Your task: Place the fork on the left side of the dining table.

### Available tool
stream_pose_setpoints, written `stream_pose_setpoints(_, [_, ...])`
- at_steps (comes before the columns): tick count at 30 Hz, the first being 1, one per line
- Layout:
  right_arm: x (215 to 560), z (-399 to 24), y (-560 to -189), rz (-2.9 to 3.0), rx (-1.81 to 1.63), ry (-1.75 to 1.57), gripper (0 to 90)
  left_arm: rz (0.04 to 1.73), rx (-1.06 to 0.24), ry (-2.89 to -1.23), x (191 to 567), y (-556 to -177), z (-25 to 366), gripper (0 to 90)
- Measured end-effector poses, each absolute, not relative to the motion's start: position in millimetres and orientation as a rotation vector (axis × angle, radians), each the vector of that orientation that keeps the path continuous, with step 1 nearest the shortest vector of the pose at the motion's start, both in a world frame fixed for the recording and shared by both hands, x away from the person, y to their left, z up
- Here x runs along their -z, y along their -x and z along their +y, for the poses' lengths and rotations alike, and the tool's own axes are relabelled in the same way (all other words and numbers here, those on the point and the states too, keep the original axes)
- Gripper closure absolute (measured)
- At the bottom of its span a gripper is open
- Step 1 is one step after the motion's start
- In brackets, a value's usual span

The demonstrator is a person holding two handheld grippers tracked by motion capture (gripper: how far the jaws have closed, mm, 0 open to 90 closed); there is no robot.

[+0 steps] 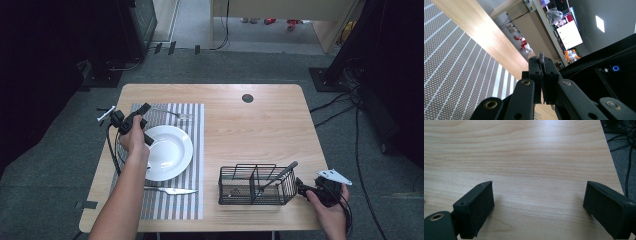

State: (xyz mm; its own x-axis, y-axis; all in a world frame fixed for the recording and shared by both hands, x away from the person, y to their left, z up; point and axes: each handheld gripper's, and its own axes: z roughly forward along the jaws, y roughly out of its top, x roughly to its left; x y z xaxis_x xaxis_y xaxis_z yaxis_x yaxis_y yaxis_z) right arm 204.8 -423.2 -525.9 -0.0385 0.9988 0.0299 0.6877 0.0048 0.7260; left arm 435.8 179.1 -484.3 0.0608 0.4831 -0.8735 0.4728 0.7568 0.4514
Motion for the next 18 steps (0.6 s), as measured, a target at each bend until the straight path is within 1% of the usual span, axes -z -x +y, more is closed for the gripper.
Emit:
stream_pose_setpoints(4, [525.9,-423.1,-204.8,1.777,-0.795,-1.735,9.5,1.599,0.013,-0.761,490.5,-440.2,180.0,88.7])
stream_pose_setpoints(8, [525.9,-423.1,-204.8,1.777,-0.795,-1.735,9.5,1.651,-0.024,-0.78,497.0,-445.0,176.8,88.7])
stream_pose_setpoints(9, [525.9,-423.1,-204.8,1.777,-0.795,-1.734,9.5,1.652,-0.058,-0.78,497.9,-446.2,174.7,88.7])
stream_pose_setpoints(11, [525.9,-423.1,-204.8,1.777,-0.795,-1.735,9.5,1.654,-0.077,-0.775,498.5,-447.1,173.0,88.6])
stream_pose_setpoints(18, [525.9,-423.1,-204.8,1.776,-0.795,-1.735,9.5,1.652,-0.068,-0.764,504.3,-450.2,172.0,88.5])
